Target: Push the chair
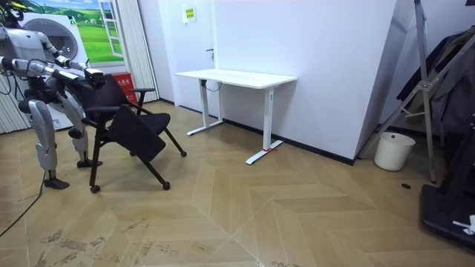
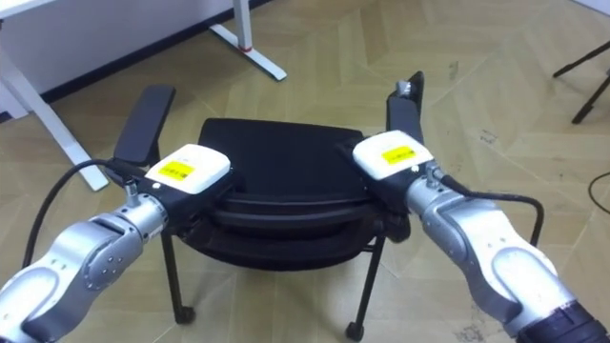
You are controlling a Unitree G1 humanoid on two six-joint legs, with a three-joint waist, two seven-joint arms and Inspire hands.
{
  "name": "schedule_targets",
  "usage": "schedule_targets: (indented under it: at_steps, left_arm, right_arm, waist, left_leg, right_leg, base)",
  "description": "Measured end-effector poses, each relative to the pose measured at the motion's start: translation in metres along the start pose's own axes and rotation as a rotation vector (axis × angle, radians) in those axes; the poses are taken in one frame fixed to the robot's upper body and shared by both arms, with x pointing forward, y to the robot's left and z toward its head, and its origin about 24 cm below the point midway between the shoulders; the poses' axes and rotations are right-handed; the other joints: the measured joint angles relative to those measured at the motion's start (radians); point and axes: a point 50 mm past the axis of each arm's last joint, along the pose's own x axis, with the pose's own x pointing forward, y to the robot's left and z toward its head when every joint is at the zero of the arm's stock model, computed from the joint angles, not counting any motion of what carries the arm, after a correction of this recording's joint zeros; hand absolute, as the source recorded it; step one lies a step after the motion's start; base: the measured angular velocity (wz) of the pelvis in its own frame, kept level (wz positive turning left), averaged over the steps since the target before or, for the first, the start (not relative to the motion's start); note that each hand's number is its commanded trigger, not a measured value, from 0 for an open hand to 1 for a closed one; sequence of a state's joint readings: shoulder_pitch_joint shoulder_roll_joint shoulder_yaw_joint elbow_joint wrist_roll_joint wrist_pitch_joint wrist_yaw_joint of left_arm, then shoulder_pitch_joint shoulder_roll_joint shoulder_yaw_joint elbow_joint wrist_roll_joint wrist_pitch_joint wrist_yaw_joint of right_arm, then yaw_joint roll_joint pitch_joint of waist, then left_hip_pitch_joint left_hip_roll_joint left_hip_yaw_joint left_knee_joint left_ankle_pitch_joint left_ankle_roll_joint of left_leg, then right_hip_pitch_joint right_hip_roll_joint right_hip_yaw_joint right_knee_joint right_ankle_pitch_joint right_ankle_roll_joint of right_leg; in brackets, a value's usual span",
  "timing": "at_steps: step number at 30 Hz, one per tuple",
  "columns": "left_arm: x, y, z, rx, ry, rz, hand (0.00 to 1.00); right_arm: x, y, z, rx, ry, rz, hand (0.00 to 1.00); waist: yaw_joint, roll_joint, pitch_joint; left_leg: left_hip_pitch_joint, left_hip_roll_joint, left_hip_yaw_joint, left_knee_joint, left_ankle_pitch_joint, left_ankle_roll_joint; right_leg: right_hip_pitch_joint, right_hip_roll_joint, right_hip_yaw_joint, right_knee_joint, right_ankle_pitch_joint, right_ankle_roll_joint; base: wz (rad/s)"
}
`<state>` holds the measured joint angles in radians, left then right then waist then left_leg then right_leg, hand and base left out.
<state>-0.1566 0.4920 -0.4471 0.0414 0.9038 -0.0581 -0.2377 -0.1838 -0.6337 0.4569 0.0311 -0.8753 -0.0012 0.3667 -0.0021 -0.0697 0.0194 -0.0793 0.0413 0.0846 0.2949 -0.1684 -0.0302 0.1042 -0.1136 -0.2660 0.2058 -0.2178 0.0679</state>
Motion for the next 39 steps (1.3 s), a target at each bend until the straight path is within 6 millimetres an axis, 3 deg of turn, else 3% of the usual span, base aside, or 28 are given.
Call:
schedule_targets:
  at_steps: [19,33,34,35,39]
  left_arm:
    - [0.001,-0.004,0.002,-0.005,-0.012,-0.009,1.0]
    - [0.001,-0.007,0.004,-0.002,-0.016,-0.018,1.0]
    - [0.001,-0.007,0.004,-0.002,-0.015,-0.019,1.0]
    - [0.001,-0.007,0.004,-0.003,-0.014,-0.018,1.0]
    - [0.002,-0.005,0.005,-0.001,-0.016,-0.015,1.0]
  right_arm:
    - [-0.003,0.002,0.005,-0.011,0.002,0.022,0.0]
    - [-0.003,0.006,0.016,0.013,-0.035,0.019,0.0]
    - [-0.002,0.006,0.017,0.017,-0.037,0.016,0.56]
    - [-0.002,0.006,0.019,0.024,-0.043,0.013,1.0]
    - [-0.003,0.001,0.032,0.029,-0.1,-0.011,1.0]
  waist:
    - [0.01,0.02,-0.001]
    - [0.008,0.009,-0.0097]
    - [0.008,0.009,-0.0098]
    - [0.008,0.009,-0.0098]
    - [0.009,0.009,-0.0097]
  left_leg:
    - [0.0,0.001,-0.002,0.009,-0.003,0.003]
    - [0.001,0.0,-0.007,0.009,-0.002,0.003]
    - [0.0,0.0,-0.007,0.009,-0.002,0.003]
    - [0.0,0.0,-0.007,0.01,-0.002,0.003]
    - [-0.007,0.0,-0.007,0.013,-0.002,0.003]
  right_leg:
    - [-0.005,-0.001,0.001,0.018,0.0,0.001]
    - [0.001,-0.002,-0.01,0.016,-0.001,0.001]
    - [0.001,-0.002,-0.01,0.016,-0.001,0.001]
    - [0.0,-0.002,-0.009,0.016,-0.001,0.001]
    - [-0.004,-0.002,-0.009,0.016,-0.001,0.001]
  base:
    - [0.0]
    - [0.0]
    - [0.0]
    - [0.0]
    - [0.0]
